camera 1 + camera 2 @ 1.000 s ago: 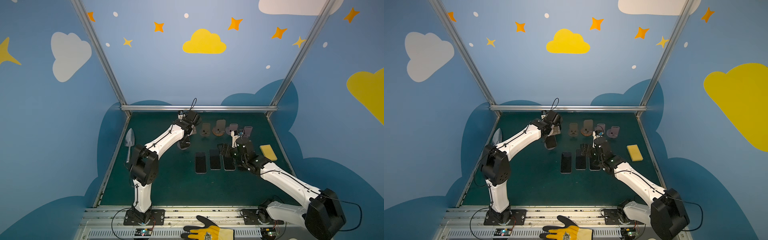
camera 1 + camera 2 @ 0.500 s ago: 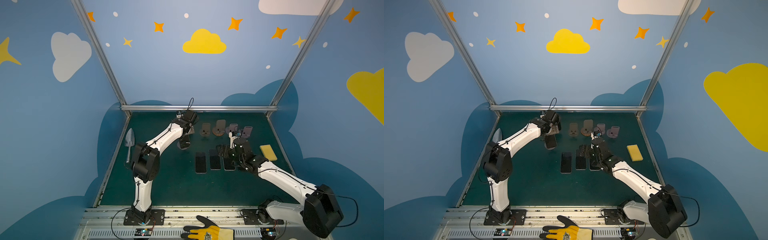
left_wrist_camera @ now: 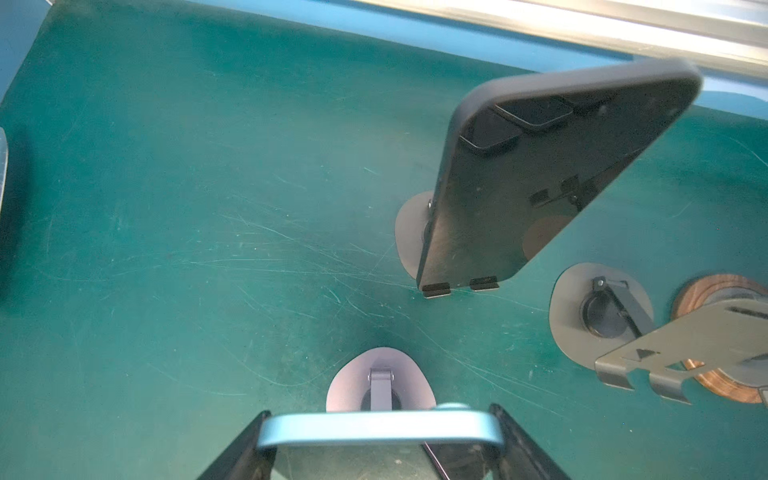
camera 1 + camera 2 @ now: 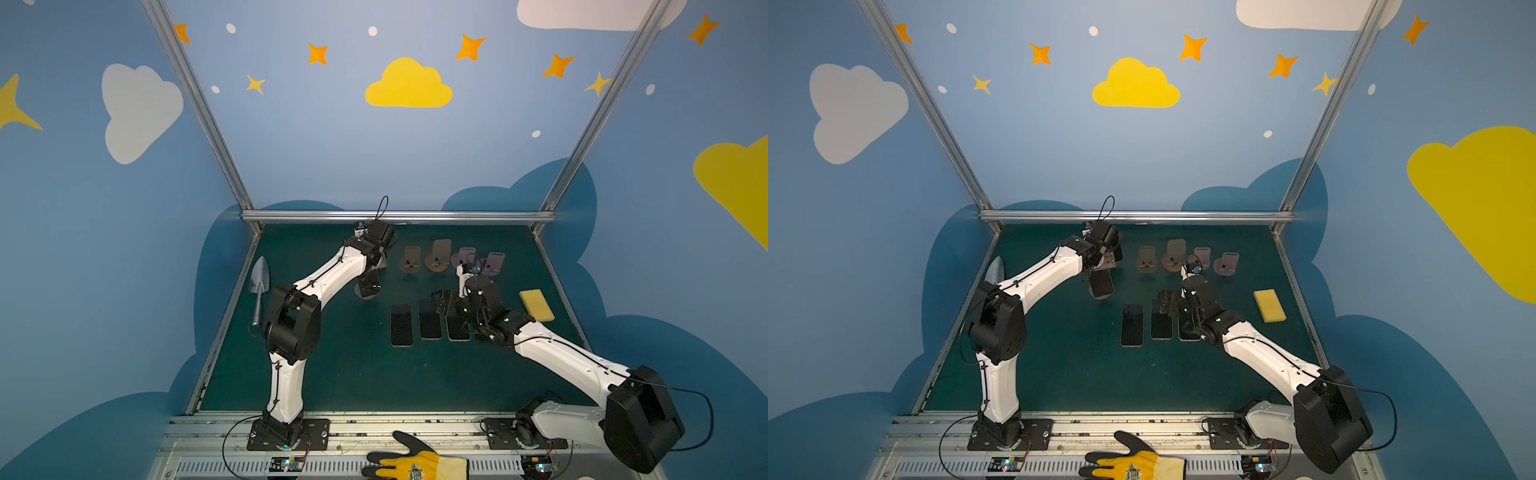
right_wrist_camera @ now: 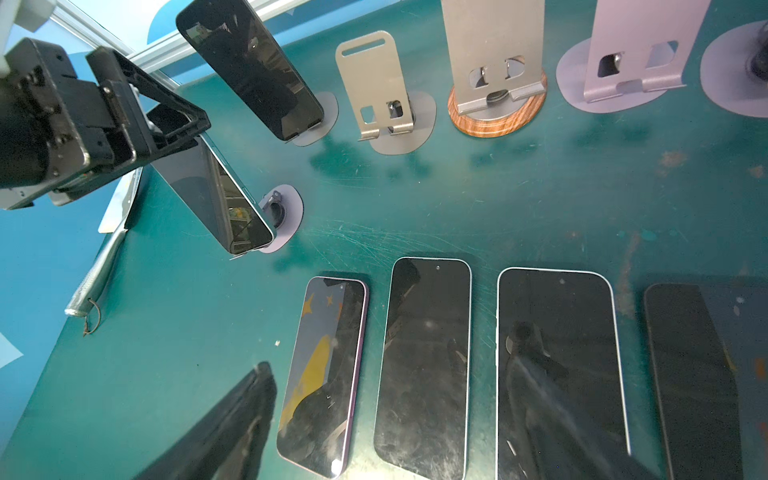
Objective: Remove the phone from the phone stand
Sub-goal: 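Lower and close the left gripper on the light-blue-edged phone's top edge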
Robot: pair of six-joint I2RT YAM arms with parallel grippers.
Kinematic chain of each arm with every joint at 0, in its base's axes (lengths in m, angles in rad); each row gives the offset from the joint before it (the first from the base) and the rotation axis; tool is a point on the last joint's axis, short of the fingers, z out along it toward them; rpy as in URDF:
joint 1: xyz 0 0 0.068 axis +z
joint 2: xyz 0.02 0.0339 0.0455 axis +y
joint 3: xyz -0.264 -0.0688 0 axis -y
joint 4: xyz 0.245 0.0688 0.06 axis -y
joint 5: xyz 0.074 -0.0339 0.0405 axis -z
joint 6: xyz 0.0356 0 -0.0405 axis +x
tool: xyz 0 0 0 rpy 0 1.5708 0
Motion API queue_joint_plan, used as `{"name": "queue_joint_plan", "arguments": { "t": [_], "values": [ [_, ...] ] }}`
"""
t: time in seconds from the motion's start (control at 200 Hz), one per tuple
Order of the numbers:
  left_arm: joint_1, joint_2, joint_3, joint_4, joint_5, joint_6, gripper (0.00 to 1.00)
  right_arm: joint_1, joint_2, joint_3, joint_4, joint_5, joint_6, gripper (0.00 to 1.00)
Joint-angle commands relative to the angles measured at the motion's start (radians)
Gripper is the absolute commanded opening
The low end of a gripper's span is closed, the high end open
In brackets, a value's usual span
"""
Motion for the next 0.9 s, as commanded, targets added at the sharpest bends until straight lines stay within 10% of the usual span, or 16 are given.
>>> {"name": "queue_joint_plan", "arguments": {
  "t": [0.0, 0.891],
  "values": [
    [0.001, 0.028, 0.041, -0.016, -0.008, 0.023, 0.76, 0.005, 0.004, 0.009, 0.01, 0.011, 0.005, 0.88],
    [0.004, 0.057, 0.068, -0.034, -0.006, 0.015, 0.82, 0.02, -0.022, 0.01, -0.004, 0.025, 0.012, 0.87]
  ]
}}
